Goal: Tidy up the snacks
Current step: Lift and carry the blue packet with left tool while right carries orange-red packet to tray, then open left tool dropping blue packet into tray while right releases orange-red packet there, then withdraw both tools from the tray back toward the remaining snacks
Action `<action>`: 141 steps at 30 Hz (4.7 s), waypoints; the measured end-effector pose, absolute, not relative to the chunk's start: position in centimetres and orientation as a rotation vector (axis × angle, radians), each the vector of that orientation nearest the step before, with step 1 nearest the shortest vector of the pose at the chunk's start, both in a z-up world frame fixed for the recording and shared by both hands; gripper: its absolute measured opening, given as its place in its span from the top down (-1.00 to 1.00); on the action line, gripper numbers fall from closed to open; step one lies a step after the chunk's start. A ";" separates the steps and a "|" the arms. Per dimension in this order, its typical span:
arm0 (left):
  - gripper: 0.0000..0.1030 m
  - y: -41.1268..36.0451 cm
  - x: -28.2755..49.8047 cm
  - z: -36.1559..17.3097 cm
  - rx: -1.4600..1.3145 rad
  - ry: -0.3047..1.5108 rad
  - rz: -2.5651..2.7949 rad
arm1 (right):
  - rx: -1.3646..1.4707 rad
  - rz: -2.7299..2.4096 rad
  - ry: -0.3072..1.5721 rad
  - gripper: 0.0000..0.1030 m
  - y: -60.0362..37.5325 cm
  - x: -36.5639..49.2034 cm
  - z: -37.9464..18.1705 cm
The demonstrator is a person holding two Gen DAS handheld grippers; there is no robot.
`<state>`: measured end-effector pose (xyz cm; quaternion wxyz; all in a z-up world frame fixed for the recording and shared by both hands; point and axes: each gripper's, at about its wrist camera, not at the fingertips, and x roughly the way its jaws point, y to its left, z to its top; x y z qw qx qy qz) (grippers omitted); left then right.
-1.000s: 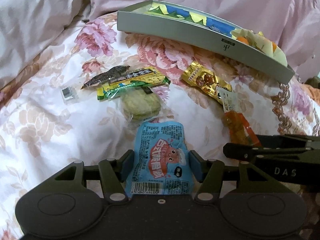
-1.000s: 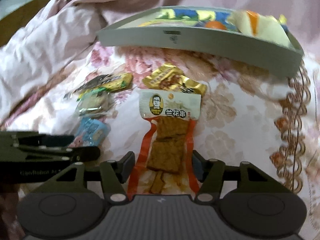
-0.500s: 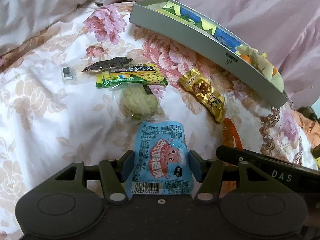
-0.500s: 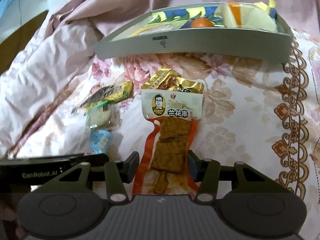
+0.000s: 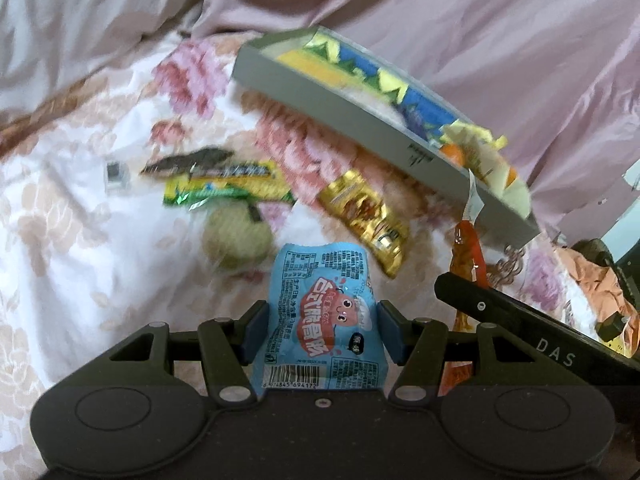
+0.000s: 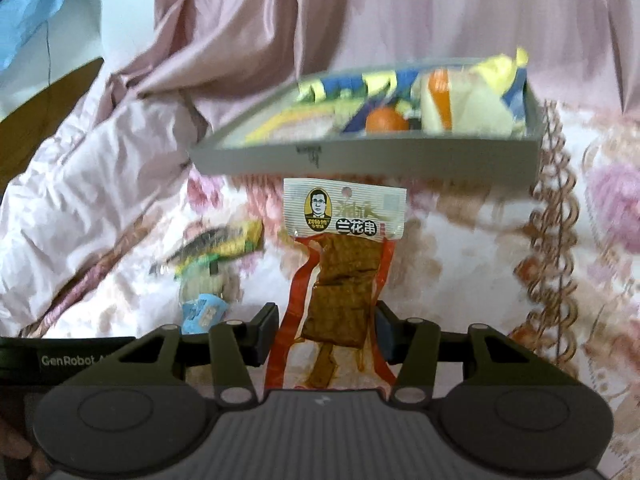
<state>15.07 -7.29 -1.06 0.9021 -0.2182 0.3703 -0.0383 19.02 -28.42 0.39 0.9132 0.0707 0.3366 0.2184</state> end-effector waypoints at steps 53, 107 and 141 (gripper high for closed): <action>-0.21 -11.7 34.5 4.2 -0.354 0.542 -0.019 | 0.033 0.300 0.206 0.23 -28.5 28.8 1.9; -0.99 2.3 14.3 4.6 -0.223 0.479 0.248 | -0.092 0.441 0.112 -0.99 -22.7 13.3 4.8; -0.99 5.2 15.5 -2.7 0.016 0.676 0.008 | -0.206 0.563 0.552 -0.99 -13.8 13.3 -2.9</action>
